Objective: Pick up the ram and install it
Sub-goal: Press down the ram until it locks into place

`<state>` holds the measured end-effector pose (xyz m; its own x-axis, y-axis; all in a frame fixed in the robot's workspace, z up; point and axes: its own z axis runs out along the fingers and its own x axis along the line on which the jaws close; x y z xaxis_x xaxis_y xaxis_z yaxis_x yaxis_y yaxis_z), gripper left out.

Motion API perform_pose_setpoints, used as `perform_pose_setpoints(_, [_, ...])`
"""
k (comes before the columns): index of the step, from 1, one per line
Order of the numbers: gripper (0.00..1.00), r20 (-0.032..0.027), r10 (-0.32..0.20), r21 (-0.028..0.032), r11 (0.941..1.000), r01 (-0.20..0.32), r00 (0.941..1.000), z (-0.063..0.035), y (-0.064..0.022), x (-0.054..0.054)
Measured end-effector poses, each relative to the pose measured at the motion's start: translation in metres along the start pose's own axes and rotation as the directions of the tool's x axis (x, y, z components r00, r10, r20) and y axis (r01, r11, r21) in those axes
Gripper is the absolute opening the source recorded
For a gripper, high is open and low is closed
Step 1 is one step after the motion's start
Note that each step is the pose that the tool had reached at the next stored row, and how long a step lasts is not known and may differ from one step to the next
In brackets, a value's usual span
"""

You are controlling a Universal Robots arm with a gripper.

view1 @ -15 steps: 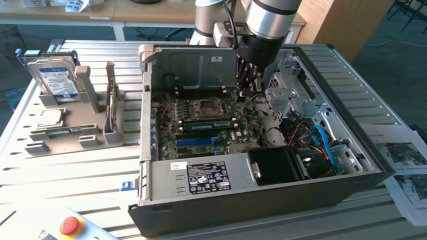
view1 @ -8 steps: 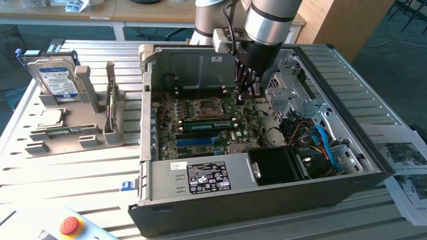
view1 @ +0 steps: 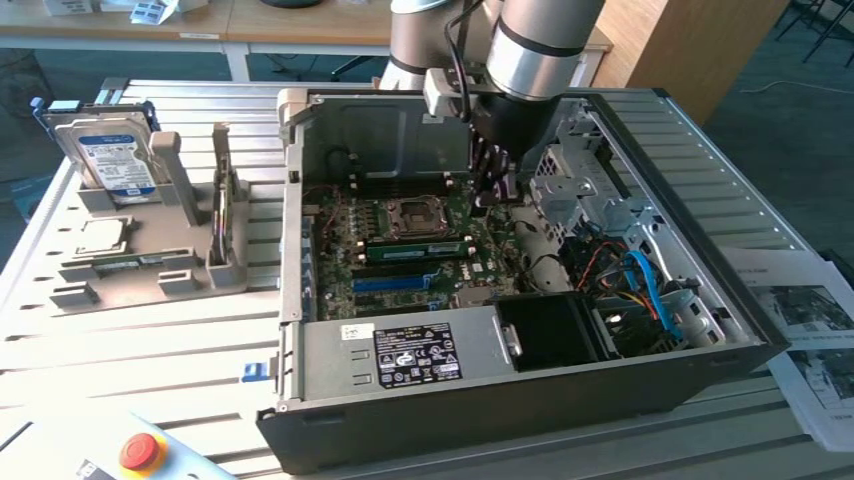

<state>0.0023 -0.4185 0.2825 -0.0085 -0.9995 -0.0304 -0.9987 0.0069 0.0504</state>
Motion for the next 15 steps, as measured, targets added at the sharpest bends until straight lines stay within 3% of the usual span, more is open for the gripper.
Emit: perform_pose_setpoints(15, [0.10, 0.0000, 0.000, 0.0000, 1.0000, 0.000, 1.0000, 0.0184, -0.0009, 0.001])
